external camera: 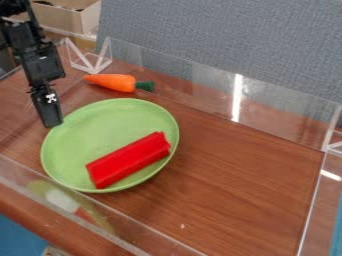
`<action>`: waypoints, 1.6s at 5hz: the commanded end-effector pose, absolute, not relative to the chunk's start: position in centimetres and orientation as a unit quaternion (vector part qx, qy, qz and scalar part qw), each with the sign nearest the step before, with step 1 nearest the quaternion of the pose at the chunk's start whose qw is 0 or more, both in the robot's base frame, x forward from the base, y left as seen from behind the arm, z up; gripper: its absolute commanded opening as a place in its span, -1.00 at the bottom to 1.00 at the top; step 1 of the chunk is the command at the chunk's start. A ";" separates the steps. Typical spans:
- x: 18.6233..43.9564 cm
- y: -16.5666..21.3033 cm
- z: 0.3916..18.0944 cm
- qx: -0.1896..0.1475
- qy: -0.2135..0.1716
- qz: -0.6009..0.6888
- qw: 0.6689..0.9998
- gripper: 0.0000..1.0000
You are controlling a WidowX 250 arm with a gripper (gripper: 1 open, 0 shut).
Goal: Move the carrot from the green plate to the table
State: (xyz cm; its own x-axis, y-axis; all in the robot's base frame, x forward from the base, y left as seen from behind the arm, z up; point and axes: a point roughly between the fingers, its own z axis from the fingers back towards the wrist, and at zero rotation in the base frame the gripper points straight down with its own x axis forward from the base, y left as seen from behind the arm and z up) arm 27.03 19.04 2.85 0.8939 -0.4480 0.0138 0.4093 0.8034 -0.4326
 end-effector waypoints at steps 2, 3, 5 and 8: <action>27.1 20.4 4.3 -0.186 0.034 -0.228 0.955 -1.00; 27.6 20.1 4.5 -0.185 0.034 -0.227 0.956 -1.00; 26.8 19.5 3.5 -0.181 0.035 -0.244 0.952 -1.00; 25.4 16.9 5.8 -0.179 0.028 -0.235 0.955 -1.00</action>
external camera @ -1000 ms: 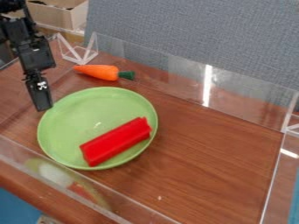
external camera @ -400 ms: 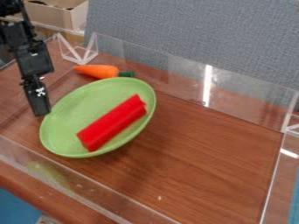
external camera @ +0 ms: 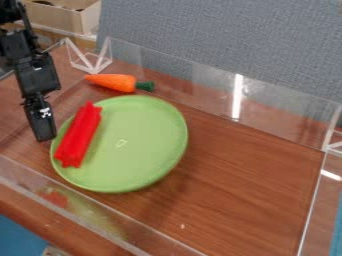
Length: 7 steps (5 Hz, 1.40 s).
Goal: Move the carrot from the green plate to the table
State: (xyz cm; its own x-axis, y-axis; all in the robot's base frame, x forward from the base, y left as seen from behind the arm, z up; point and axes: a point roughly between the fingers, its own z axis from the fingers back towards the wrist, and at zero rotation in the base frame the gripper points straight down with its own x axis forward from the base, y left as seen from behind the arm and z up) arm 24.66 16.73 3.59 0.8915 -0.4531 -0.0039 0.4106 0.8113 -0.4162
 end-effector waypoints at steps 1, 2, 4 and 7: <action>24.9 16.7 5.3 -0.178 0.036 -0.273 0.945 -1.00; 24.3 16.5 4.9 -0.176 0.043 -0.311 0.933 -1.00; 24.9 15.4 4.1 -0.175 0.039 -0.300 0.937 -1.00; 26.1 18.1 4.8 -0.173 0.041 -0.312 0.933 -1.00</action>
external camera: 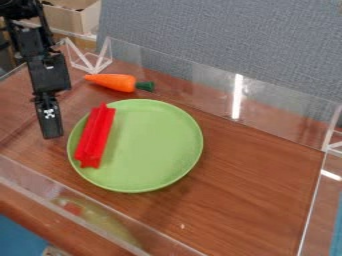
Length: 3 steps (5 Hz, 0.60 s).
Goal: Move the carrot from the green plate to the table
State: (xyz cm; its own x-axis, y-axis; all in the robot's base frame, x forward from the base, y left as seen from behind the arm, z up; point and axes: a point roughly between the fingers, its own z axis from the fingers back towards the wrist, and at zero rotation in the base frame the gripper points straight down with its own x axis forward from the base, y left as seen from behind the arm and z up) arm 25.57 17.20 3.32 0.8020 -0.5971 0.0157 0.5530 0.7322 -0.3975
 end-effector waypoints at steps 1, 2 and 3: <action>26.0 18.0 4.8 -0.172 0.042 -0.326 0.929 -1.00; 26.0 18.0 4.3 -0.171 0.045 -0.338 0.924 -1.00; 26.5 16.8 4.1 -0.166 0.040 -0.328 0.929 -1.00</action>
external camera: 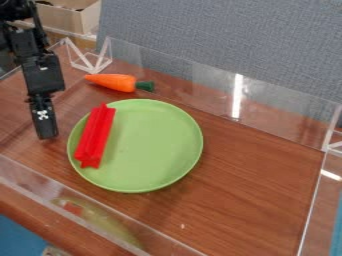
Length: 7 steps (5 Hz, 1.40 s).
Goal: Move the carrot from the green plate to the table
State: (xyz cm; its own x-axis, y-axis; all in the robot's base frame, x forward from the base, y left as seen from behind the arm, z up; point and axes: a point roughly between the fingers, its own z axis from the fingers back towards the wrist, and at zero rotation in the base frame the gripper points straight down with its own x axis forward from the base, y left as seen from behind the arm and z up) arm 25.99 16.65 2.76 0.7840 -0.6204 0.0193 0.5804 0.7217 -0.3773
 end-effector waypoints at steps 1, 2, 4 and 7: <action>26.9 15.7 3.9 -0.162 0.036 -0.317 0.934 -1.00; 26.6 15.5 5.7 -0.151 0.032 -0.320 0.935 -1.00; 26.0 15.1 8.9 -0.136 0.021 -0.325 0.936 -1.00; 32.8 19.3 10.0 -0.111 -0.016 -0.308 0.945 1.00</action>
State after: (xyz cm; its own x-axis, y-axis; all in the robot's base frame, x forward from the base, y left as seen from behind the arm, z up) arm 31.98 18.92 7.75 0.8172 -0.5721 0.0702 0.5681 0.7788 -0.2660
